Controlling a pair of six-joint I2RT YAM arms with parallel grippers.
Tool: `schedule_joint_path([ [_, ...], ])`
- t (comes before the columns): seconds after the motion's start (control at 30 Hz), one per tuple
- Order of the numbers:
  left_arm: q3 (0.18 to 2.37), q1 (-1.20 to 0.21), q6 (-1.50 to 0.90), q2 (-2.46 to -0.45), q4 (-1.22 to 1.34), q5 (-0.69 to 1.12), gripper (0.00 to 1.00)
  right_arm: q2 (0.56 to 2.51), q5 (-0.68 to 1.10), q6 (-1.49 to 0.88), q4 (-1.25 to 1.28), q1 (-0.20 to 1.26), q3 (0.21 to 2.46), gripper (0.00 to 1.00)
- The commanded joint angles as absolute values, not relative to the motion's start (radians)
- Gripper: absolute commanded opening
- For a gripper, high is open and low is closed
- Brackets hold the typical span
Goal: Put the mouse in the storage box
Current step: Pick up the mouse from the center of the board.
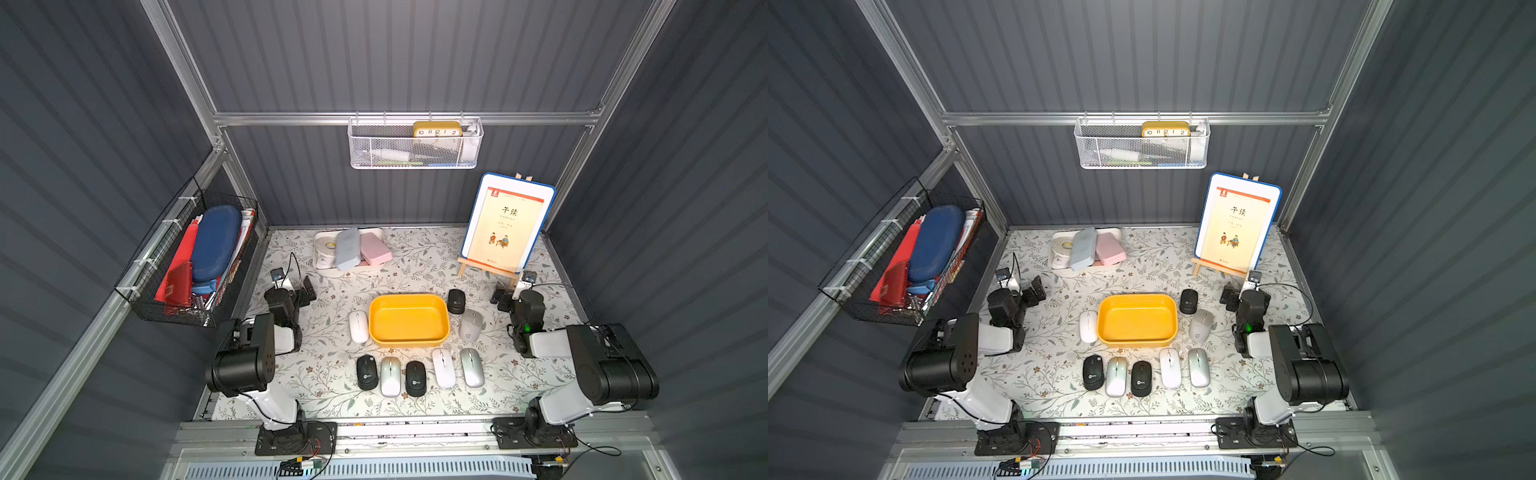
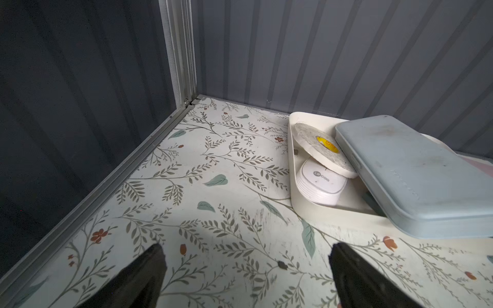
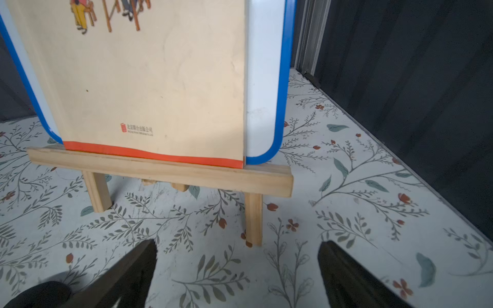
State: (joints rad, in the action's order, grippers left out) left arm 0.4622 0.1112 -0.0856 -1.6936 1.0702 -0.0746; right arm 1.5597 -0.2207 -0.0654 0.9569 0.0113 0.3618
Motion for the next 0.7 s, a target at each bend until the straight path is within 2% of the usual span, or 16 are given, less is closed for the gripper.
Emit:
schedule_joint_path([
  [0.0, 0.479, 0.115, -0.091, -1.704, 1.091, -0.063, 0.99, 1.568, -0.211, -0.057, 0.965, 0.016, 0.376, 0.99],
  [0.67, 0.486, 0.117, -0.091, -1.704, 1.080, -0.040, 0.99, 1.565, -0.212, -0.061, 0.964, 0.016, 0.374, 0.99],
])
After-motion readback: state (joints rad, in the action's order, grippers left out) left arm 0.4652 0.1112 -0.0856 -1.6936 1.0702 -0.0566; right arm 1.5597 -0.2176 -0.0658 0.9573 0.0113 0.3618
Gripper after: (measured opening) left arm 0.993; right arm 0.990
